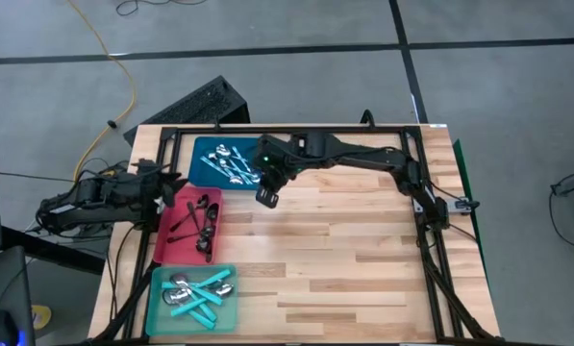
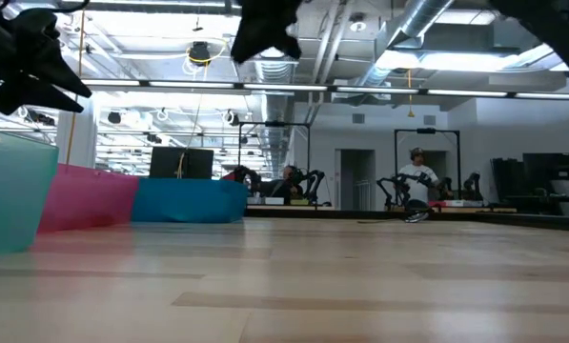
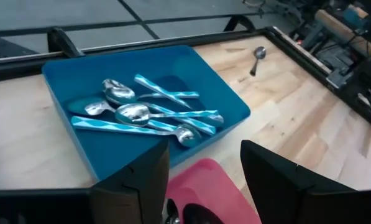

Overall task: Sort silverware by color (type)
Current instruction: Put the black spoon into the red bin

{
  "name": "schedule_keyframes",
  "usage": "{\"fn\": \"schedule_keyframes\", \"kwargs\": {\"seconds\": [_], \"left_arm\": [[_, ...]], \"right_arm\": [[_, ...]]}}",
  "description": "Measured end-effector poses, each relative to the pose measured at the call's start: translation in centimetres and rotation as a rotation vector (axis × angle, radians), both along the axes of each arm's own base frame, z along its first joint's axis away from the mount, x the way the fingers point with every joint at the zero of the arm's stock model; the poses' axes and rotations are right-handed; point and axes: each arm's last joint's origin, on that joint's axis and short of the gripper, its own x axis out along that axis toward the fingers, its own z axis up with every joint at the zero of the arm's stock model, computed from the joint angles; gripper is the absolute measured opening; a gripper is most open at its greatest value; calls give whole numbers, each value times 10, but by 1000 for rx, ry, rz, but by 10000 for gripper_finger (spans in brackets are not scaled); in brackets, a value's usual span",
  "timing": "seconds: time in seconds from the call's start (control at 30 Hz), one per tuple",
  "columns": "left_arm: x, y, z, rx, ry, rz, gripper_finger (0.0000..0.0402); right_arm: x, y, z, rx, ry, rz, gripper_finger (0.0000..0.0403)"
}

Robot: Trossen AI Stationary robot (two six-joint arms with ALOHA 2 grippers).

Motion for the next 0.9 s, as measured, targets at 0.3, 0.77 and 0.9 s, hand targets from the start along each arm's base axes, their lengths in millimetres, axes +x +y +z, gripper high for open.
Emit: {"fn": "schedule_keyframes", "kwargs": {"seconds": [0.3,0.77,0.9], "left_arm": [[0,0,0,-17,-12,20,183],[0,0,-1,-13,-3,11,183],[0,0,0,-21,-15,15,183]], "right_arm": [[-34,12,50,28,-113,-32,64],[-47,36,51,5,-24,19,64],[-55,42,46,-202,71,-82,64]]}}
